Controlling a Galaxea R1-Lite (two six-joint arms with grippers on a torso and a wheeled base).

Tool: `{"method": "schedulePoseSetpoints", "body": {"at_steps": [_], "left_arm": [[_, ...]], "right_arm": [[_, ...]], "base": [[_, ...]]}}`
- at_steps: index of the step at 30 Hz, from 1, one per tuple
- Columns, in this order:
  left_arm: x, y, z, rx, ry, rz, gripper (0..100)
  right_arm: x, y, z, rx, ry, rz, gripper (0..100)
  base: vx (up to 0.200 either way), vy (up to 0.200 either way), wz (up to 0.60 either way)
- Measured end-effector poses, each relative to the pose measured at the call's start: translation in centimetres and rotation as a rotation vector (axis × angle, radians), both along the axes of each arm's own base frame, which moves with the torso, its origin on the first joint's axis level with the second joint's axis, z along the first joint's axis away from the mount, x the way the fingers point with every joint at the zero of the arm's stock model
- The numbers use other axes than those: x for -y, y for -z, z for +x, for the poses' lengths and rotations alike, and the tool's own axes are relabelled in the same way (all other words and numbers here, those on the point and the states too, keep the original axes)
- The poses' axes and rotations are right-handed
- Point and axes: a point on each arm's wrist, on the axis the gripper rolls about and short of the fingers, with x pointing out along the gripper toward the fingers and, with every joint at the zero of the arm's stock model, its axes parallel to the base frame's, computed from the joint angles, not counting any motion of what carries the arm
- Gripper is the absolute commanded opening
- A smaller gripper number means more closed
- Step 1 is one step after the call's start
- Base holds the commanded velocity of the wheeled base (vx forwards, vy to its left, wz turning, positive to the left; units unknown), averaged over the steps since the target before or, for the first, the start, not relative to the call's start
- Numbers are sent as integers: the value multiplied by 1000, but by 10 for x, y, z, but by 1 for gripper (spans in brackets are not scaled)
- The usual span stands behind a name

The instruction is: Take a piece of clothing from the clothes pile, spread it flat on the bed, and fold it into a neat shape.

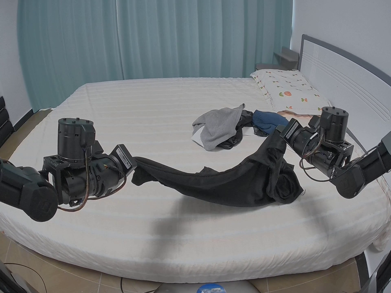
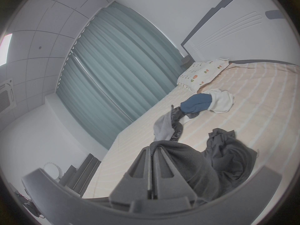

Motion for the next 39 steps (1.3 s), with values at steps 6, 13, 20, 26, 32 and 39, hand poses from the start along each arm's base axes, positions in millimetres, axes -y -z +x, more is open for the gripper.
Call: {"method": "schedulePoseSetpoints", "body": {"at_steps": [6, 13, 20, 26, 32, 39], "left_arm": [[-6, -4, -5, -3, -9, 11, 0], [-10, -10, -13, -10, -9, 15, 0], [-16, -18, -22, 6, -18, 8, 0], [-26, -26, -30, 20, -32, 2, 0], [-29, -29, -33, 27, -38, 3, 0], [-30, -30, -33, 30, -44, 2, 0]], "right_arm": [[0, -3, -2, 19, -6, 7, 0], [-1, -7, -7, 28, -22, 13, 0], [-2, -9, -10, 31, -30, 17, 0], [-7, -10, -14, 31, -47, 17, 0], [-8, -11, -16, 33, -56, 23, 0], [-8, -11, -17, 31, -57, 24, 0]], "base": [[0, 200, 0], [0, 200, 0], [0, 200, 0], [0, 200, 0], [0, 200, 0], [0, 200, 0]]}}
